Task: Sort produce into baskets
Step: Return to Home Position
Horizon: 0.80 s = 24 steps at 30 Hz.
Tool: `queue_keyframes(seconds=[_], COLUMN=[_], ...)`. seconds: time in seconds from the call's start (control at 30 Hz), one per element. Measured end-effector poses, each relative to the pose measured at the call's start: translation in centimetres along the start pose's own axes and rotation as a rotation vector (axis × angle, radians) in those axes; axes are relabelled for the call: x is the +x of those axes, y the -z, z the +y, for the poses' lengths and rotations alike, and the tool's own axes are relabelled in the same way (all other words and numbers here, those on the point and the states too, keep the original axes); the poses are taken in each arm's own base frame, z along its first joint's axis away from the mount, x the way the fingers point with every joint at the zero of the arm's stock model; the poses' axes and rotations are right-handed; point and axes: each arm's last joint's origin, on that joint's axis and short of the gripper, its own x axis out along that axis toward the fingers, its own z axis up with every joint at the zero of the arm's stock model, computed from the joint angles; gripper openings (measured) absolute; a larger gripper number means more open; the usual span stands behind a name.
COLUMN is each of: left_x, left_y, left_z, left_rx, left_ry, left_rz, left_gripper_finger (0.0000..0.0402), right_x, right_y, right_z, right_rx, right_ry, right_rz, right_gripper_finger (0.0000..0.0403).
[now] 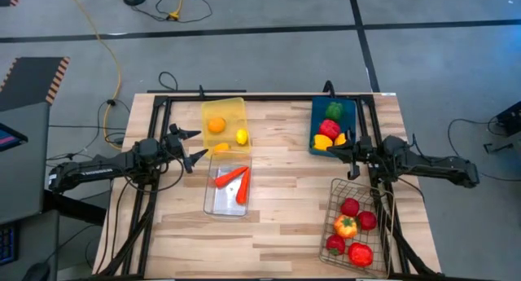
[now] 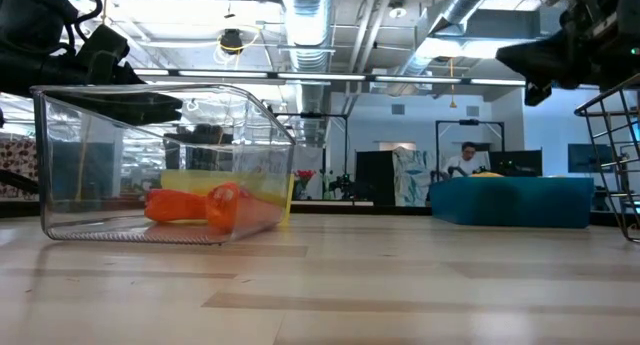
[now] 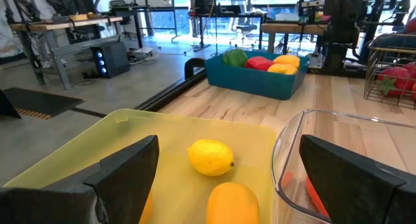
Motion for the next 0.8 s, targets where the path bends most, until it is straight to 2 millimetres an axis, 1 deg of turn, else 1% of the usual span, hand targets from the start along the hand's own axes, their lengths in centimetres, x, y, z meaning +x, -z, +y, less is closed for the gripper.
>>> queue_keyframes(seconds=[0.13,0.37,0.53,0.8], left_x=[0.0,0.0,0.0,0.0], left_y=[0.0,0.0,0.0,0.0], left_z=[0.0,0.0,0.0,0.0], left_rx=[0.000,0.000,0.000,0.000], left_ry=[0.000,0.000,0.000,0.000], left_rz=[0.000,0.000,0.000,0.000], left_gripper_finger=[0.0359,0.0359,0.0359,0.0359], right_x=[-0.4,-0.8,-0.8,-0.5], right_y=[0.9,1.1,2.0,2.7], right_z=[-0.1,-0.1,-0.1,-0.4], right_rx=[0.018,0.015,0.024,0.041], right_ry=[0.003,0.004,0.019,0.078], right_rz=[0.033,0.047,0.134,0.212], right_gripper_finger=[0.0026,0.0026,0.0026,0.0031])
